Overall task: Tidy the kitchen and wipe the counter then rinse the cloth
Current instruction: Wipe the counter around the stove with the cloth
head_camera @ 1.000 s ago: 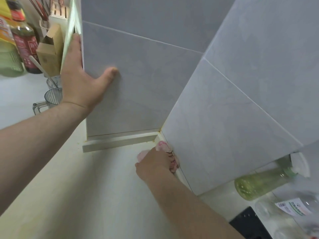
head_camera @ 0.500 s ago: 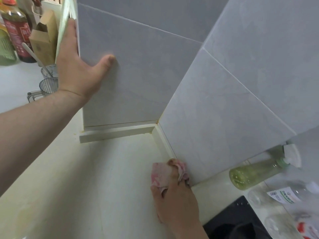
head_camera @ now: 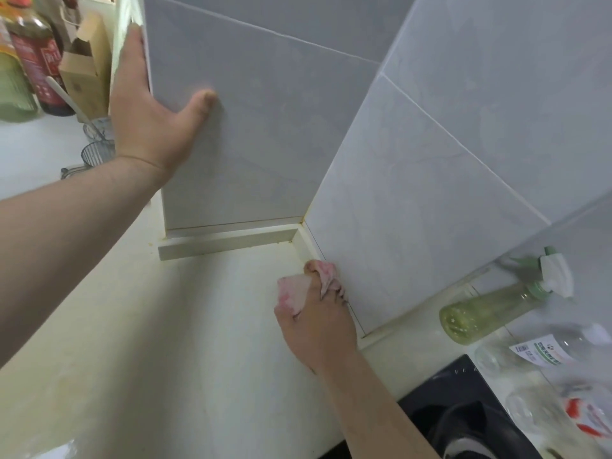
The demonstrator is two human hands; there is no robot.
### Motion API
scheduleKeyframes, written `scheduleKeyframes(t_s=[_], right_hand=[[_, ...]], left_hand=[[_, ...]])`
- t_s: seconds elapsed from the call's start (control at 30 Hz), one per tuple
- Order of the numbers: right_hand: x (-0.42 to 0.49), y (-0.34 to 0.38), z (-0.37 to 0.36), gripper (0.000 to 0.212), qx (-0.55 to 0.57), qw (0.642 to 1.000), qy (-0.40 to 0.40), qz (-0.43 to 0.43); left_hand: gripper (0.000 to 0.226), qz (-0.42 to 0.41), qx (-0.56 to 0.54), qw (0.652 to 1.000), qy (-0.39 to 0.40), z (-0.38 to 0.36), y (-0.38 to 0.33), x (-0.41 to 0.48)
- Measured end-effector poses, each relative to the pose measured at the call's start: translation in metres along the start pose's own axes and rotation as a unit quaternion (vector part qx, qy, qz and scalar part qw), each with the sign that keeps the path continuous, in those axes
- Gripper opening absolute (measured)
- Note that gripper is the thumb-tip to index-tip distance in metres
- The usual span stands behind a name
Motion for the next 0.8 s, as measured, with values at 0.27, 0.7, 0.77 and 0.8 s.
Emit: scheduleKeyframes(t_s=[0.27, 0.7, 0.77, 0.8], right_hand=[[-0.071, -0.024, -0.012, 0.087, 0.021, 1.000, -0.003, 0.003], [0.000, 0.003, 0.006, 0.085, 0.007, 0.999, 0.013, 0.031], [0.024, 0.008, 0.010, 0.084, 0.011, 0.999, 0.014, 0.040], [0.036, 0.011, 0.012, 0.084, 0.011, 0.999, 0.016, 0.039]], left_hand=[[0.101, 0.050, 0.017, 0.999, -0.002, -0.001, 0.009, 0.003], [0.101, 0.050, 0.003, 0.999, 0.019, -0.005, 0.013, 0.007], [0.102, 0.043, 0.004, 0.999, 0.020, -0.006, 0.013, 0.007], [0.102, 0.040, 0.005, 0.999, 0.020, -0.006, 0.013, 0.007]])
Point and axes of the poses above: each hand's wrist, its own x-axis towards the middle knuckle, its own z-axis out of the back of the hand, y = z × x, the point moved 8 cm from there along x, towards the middle knuckle, and after that the axes turned 15 degrees about z, right-handed, at the moved point
